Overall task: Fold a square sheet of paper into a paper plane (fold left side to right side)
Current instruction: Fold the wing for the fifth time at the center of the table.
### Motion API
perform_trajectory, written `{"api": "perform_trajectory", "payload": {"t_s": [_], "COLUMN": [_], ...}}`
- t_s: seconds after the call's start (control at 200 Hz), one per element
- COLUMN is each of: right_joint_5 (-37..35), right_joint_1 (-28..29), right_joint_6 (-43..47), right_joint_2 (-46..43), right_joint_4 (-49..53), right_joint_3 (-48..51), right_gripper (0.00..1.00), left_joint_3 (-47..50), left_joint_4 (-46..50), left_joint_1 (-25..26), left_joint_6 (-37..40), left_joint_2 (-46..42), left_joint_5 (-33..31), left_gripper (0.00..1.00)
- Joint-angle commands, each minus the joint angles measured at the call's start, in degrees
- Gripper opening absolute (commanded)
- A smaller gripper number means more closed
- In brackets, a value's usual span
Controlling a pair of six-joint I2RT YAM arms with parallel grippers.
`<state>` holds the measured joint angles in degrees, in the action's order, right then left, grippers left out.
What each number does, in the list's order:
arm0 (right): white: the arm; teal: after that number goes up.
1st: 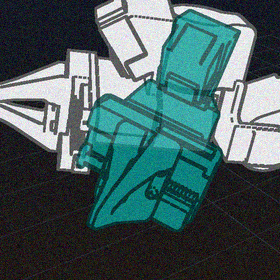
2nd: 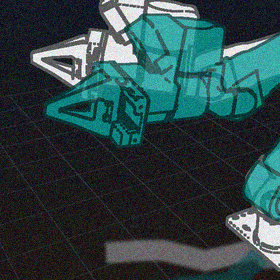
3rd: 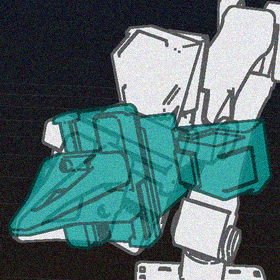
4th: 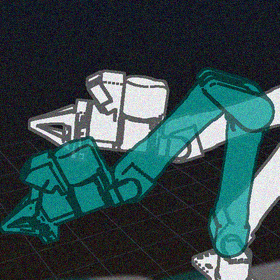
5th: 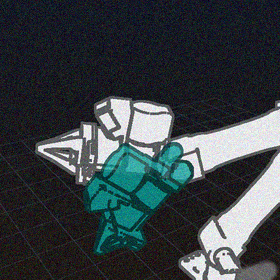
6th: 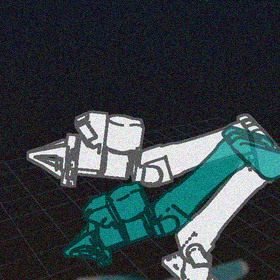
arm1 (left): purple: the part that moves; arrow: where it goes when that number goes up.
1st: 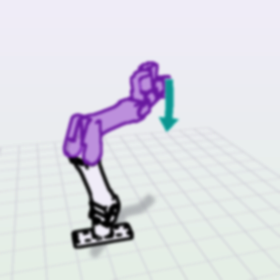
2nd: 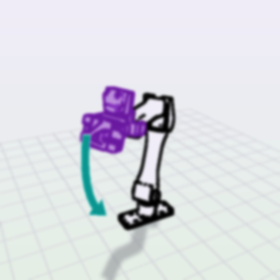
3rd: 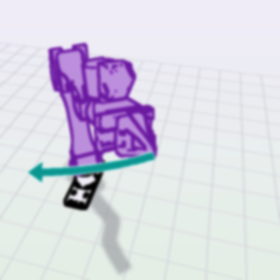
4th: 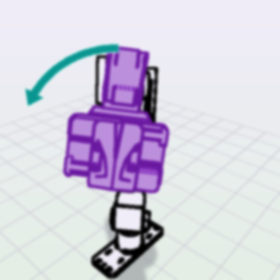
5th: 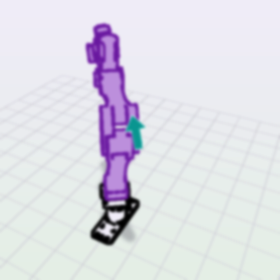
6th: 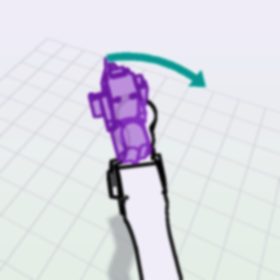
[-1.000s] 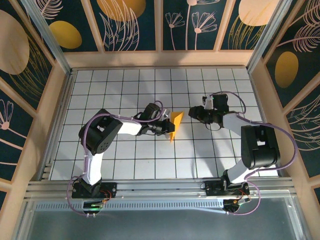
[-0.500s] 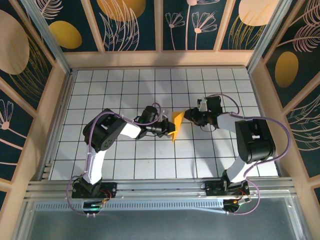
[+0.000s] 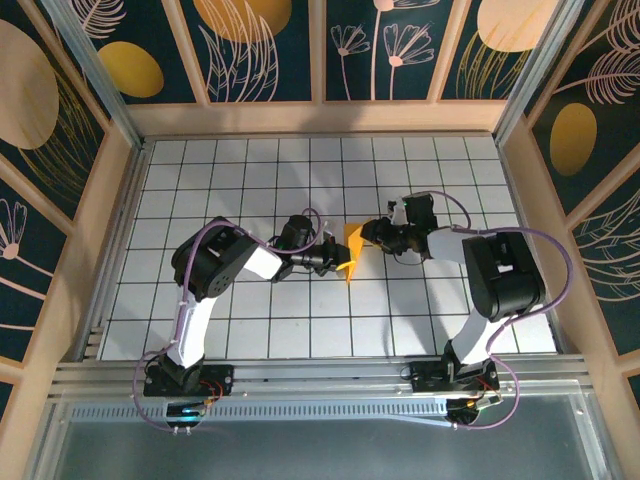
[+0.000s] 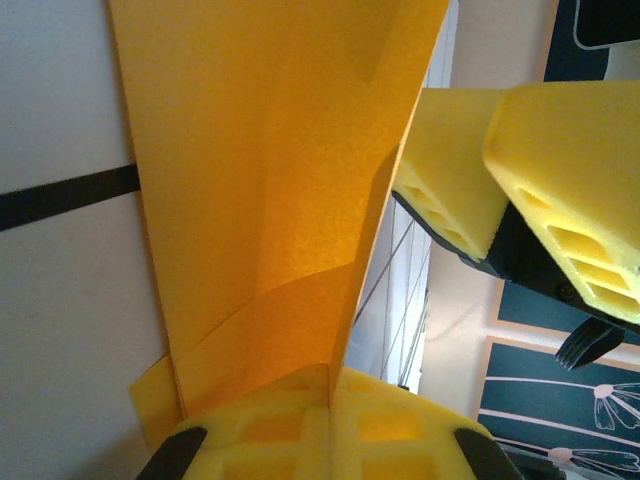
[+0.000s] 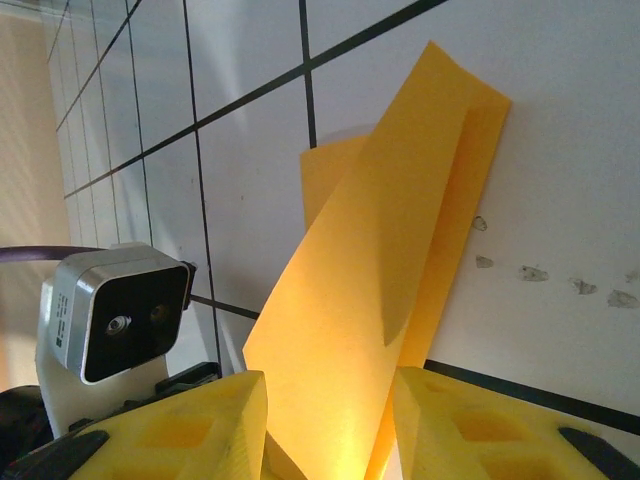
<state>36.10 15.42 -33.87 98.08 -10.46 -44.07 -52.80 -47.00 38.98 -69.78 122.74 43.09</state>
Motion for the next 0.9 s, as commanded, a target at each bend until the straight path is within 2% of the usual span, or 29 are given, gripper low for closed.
{"api": "perform_trajectory", "payload": {"t_s": [0.0,0.821,0.896], "right_joint_5": [0.42,-1.51,-2.12], "right_joint_1": [0.82,3.20,3.48], "right_joint_6": [-1.26,-0.59,-0.20], "right_joint_2": [1.39,5.27,5.86], "right_joint_4": [-1.83,-0.46,0.34], "right_joint_3": [0.43,-1.54,-1.97], "right_gripper": [0.38,0.39,0.39], "left_joint_3": [0.59,0.68,0.58], "left_joint_4": [-3.09,-4.50,-4.41], "left_joint_1": [-0.46,-0.41,-0.47], "left_joint_6": [-0.91,-2.07,-2.09], "left_joint_2": [0.92,2.07,2.07], "left_joint_5": [0.86,0.77,0.77], "left_gripper": [0.00,0.00,0.04]}}
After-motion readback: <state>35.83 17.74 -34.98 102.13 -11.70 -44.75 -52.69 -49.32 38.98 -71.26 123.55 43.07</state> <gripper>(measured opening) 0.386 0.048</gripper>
